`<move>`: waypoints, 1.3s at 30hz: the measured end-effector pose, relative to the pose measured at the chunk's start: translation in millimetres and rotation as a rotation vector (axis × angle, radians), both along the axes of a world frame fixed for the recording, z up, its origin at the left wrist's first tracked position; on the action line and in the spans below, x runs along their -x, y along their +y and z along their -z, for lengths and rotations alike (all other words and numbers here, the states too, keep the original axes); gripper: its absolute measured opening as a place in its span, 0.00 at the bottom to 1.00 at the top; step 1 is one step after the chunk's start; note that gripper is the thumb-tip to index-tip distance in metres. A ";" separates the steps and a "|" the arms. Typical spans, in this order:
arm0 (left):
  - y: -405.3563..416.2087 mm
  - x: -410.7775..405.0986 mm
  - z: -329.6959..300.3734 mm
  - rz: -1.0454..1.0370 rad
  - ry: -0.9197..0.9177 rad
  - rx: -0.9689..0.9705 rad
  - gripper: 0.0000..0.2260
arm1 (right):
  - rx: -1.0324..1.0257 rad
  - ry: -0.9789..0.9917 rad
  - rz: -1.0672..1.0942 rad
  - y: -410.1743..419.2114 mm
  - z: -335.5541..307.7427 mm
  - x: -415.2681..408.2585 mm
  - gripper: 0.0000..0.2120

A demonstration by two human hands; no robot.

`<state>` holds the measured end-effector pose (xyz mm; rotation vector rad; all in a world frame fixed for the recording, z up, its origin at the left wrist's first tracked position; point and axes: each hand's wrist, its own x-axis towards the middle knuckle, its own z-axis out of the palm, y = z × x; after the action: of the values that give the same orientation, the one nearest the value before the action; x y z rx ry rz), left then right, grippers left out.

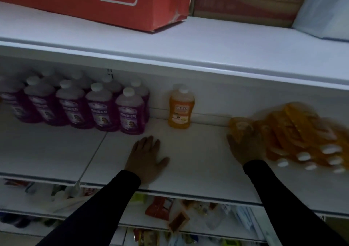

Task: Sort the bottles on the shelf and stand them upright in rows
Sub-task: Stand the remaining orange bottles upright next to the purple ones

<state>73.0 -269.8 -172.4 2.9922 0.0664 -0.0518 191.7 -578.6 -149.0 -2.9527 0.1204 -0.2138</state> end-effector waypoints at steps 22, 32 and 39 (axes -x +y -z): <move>-88.6 -36.2 -60.3 0.355 -0.056 0.227 0.35 | -0.474 0.421 -0.385 -20.1 -36.6 87.7 0.33; -66.6 -25.5 -73.3 0.346 0.018 0.593 0.25 | -0.513 0.129 -0.660 18.0 -98.4 72.6 0.41; -38.3 -2.5 -44.6 0.097 0.023 0.965 0.26 | -0.767 0.131 -0.639 82.7 -79.3 75.2 0.45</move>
<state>75.5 -308.0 -127.8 2.0281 -0.0818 -0.0960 116.5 -495.8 -69.7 -2.0991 -0.5811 0.1026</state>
